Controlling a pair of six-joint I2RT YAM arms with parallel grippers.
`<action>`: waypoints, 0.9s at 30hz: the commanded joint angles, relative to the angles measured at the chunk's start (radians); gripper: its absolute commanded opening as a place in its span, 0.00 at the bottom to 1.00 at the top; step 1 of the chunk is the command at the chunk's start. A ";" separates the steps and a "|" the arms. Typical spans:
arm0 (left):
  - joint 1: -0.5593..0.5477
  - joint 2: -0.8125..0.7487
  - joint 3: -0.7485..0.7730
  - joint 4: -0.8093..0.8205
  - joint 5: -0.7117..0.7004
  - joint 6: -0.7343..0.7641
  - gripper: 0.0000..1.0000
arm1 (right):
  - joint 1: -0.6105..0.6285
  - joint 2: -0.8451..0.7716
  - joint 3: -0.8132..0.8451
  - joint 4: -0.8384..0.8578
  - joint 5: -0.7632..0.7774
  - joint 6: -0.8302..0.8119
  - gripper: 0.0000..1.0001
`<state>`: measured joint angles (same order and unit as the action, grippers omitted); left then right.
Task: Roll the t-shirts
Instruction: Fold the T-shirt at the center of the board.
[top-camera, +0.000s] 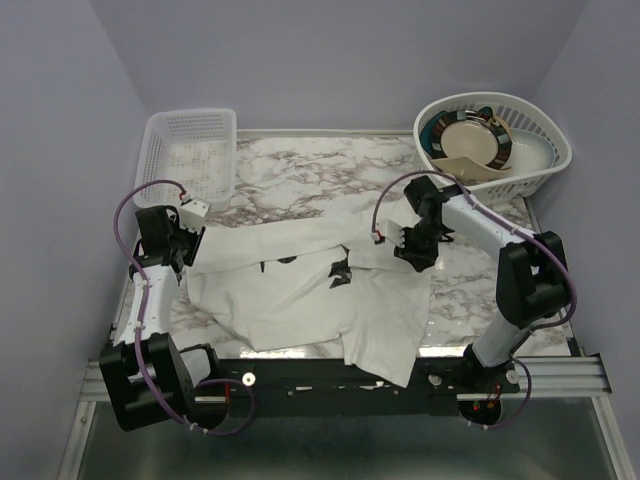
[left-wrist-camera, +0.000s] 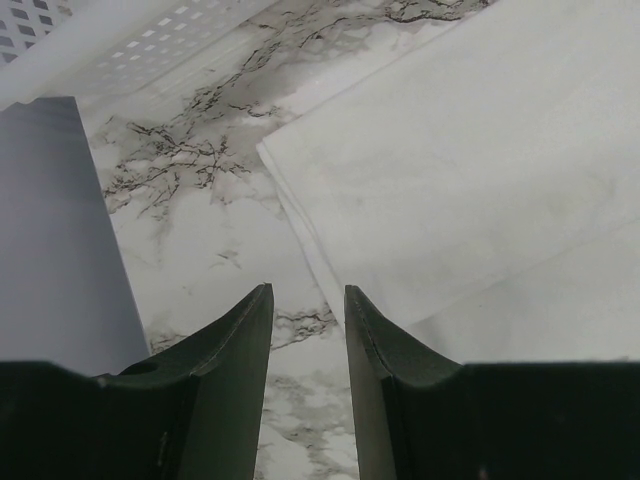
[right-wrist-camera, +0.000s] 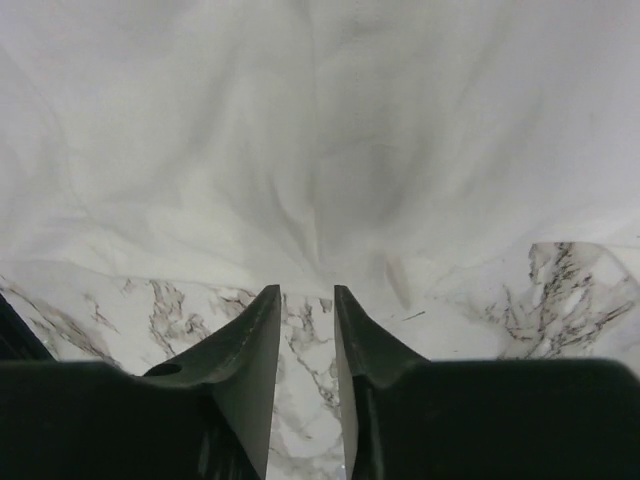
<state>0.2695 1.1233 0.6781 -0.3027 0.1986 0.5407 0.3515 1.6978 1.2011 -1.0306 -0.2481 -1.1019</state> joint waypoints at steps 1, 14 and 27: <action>0.007 0.015 -0.006 0.011 0.047 -0.002 0.45 | -0.005 0.005 0.153 -0.098 -0.074 0.039 0.39; 0.004 0.154 0.000 0.103 0.036 0.088 0.10 | -0.019 0.284 0.478 0.179 0.047 0.175 0.31; 0.004 0.351 0.015 0.244 -0.059 0.250 0.00 | -0.019 0.500 0.572 0.392 0.283 0.050 0.22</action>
<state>0.2691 1.4269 0.6975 -0.1574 0.1982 0.7013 0.3382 2.1628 1.7535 -0.7414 -0.0879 -0.9695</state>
